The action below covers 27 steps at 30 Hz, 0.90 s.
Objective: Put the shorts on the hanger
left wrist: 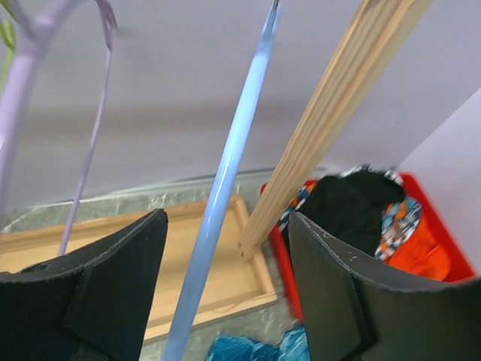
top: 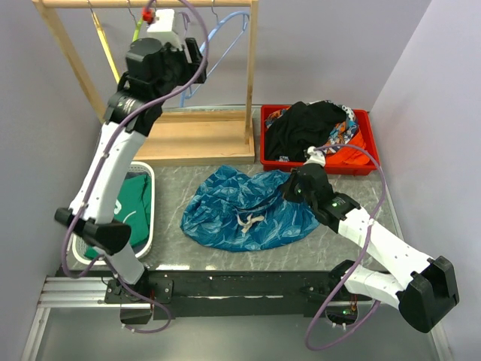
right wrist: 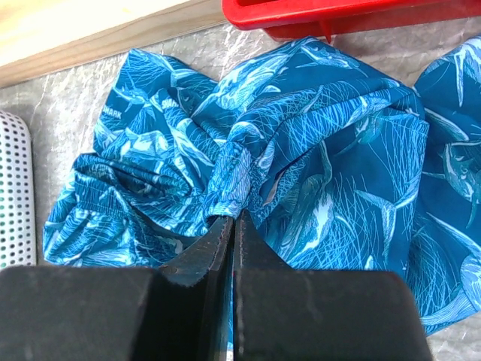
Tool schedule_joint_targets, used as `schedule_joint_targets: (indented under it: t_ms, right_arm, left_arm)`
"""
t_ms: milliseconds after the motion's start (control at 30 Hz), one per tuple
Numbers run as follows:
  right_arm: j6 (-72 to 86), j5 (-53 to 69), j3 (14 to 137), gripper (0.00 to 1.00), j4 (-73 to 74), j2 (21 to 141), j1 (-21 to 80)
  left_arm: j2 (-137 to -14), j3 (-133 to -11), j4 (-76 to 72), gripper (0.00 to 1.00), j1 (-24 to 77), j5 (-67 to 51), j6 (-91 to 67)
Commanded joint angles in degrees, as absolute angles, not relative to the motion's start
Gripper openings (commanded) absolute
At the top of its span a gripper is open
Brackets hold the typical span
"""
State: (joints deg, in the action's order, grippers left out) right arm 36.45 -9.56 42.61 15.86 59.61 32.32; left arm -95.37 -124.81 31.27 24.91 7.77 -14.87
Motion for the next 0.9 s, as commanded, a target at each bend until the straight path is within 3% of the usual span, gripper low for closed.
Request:
schedule_joint_targets:
  t_ms: [0,167,400,867]
  right_arm:
    - [34.4,-9.4,41.9,0.03,13.9,58.9,32.0]
    - [34.1,-9.2,41.0,0.04,13.0,58.9,32.0]
    - [33.8,-7.9,40.8,0.05,11.9,61.3,32.1]
    - [32.6,-6.4,42.5,0.05,11.4,64.2,32.1]
  left_arm:
    - [-97.3,-129.7,32.1,0.70,24.7,5.1,-9.4]
    - [-98.1,-128.0,31.1,0.66,24.7,8.1,-7.9]
    - [-99.0,-125.4,30.3,0.48,24.7,6.4,-8.0]
    - [-100.3,-126.0,30.7,0.43,24.8,6.7,-7.9]
